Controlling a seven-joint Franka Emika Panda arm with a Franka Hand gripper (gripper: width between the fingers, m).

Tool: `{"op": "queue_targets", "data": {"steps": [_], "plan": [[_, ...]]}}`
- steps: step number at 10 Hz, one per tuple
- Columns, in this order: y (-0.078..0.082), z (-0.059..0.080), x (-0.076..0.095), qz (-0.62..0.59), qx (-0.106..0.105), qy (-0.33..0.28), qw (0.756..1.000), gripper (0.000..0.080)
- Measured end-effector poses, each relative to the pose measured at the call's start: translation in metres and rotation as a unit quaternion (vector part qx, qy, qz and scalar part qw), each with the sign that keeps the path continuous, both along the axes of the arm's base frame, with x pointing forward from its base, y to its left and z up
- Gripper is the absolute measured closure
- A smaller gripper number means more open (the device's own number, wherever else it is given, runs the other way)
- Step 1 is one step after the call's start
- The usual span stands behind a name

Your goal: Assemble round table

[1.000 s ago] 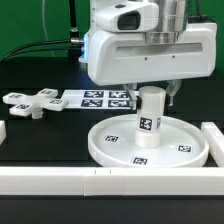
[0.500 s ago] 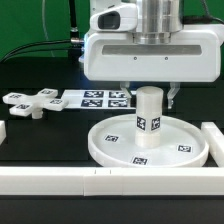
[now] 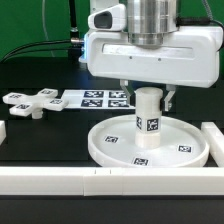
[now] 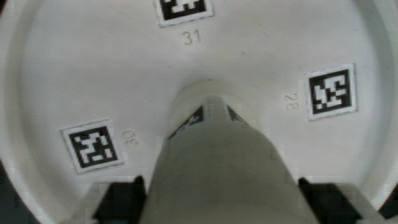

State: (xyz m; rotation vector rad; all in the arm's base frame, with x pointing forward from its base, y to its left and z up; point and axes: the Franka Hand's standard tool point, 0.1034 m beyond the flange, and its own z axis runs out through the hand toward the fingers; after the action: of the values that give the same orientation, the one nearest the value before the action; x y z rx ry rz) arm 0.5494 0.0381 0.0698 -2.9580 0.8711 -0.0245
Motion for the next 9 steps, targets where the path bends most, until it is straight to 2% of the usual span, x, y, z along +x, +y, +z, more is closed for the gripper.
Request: {"op": "queue_targets", "data": {"steps": [2, 6, 9], "plan": [[0.0000, -0.0004, -0.0009, -0.108, 0.016, 0.007, 0.994, 0.0392], [0.0025, -0.0009, -0.0015, -0.319, 0.045, 0.023, 0.947, 0.0392], [0.0028, -0.0010, -0.0012, -0.373, 0.053, 0.029, 0.926, 0.0392]]}}
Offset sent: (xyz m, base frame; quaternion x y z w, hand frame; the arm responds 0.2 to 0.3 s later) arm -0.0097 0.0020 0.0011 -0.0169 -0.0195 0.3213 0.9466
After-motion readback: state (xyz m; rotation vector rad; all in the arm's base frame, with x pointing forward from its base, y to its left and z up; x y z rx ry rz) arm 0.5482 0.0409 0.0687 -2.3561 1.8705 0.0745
